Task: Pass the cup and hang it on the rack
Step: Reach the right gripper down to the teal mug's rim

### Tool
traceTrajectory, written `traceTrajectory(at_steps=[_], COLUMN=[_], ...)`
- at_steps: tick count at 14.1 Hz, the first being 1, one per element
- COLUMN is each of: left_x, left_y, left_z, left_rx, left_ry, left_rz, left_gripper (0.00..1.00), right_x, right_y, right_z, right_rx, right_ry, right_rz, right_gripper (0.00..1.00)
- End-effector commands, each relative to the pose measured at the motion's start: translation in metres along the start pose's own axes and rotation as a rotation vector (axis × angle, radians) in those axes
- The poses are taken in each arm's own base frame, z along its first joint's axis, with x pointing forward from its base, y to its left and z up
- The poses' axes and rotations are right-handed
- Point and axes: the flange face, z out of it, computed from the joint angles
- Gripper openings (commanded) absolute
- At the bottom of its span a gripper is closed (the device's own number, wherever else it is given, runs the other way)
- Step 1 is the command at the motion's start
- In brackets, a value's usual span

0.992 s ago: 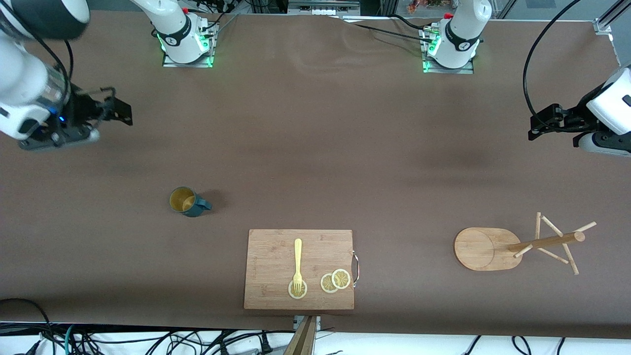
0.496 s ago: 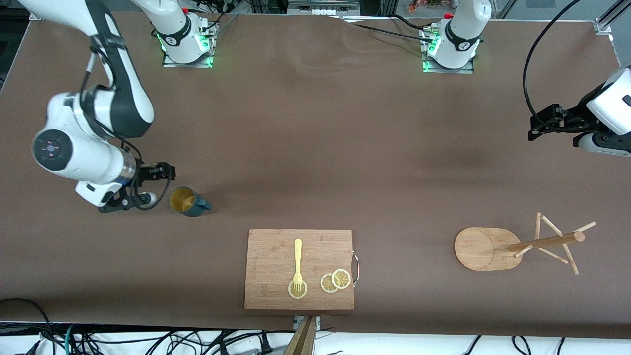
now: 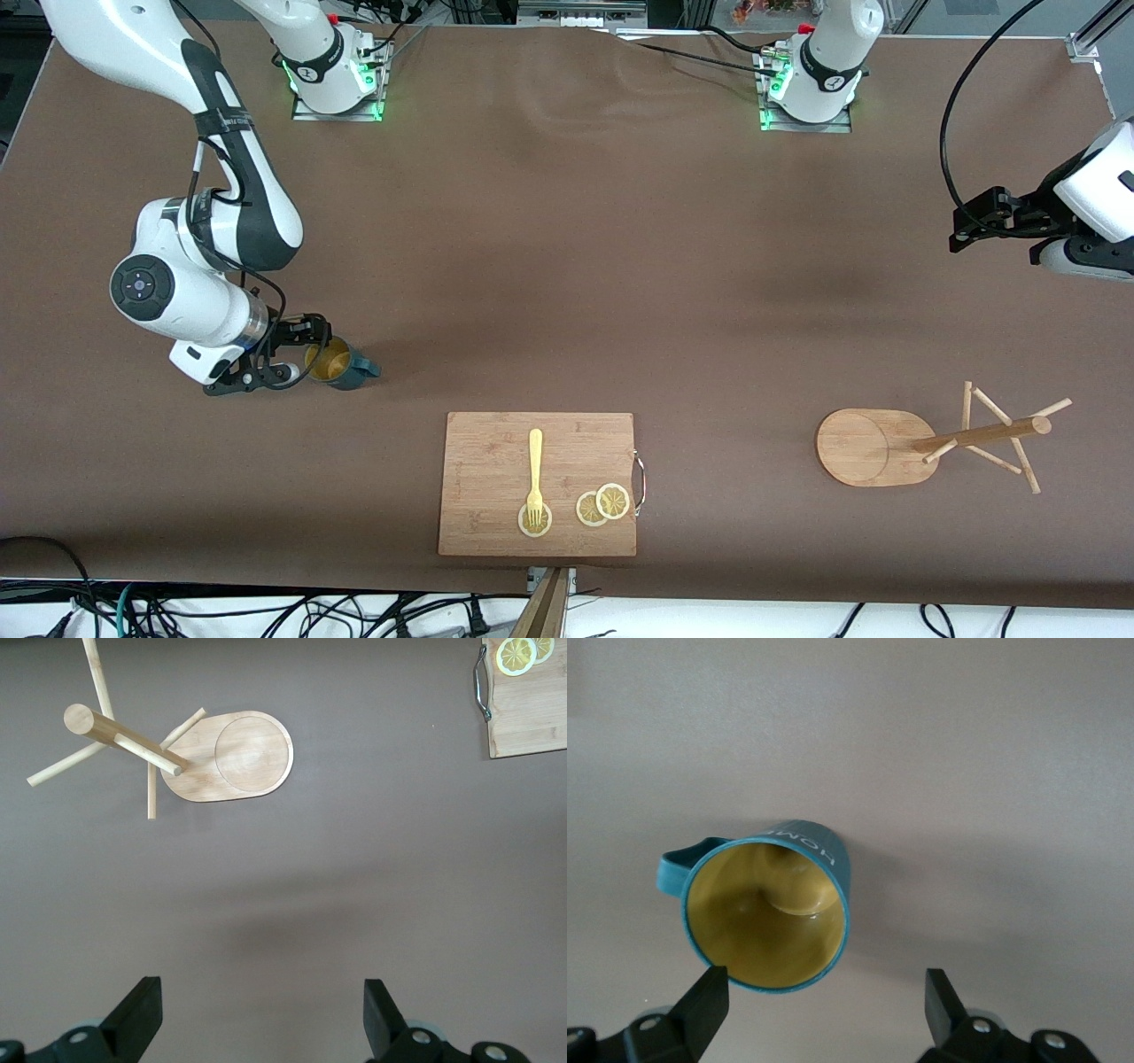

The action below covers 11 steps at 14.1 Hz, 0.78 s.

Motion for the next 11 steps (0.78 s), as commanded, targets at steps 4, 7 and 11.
traceTrajectory(at_steps=[4,7,11], left_x=[0.002,0.005,0.008], left_y=[0.001,0.001,-0.003], left_z=[-0.005,-0.001,0.008], left_rx=[-0.011,-0.012,-0.015], left_ry=[0.006,0.000,-0.015], left_rz=[-0.005,-0.003,-0.010], left_gripper=[1.00,1.00,1.00], right_x=[0.021,0.020,0.019], right_y=[0.005,0.006,0.003], right_z=[0.018,0.036,0.046], right_rx=[0.004,0.005,0.008], right_ry=[0.004,-0.022,-0.040], right_rz=[0.097,0.105,0.144], right_gripper=[0.91,0.78,0.45])
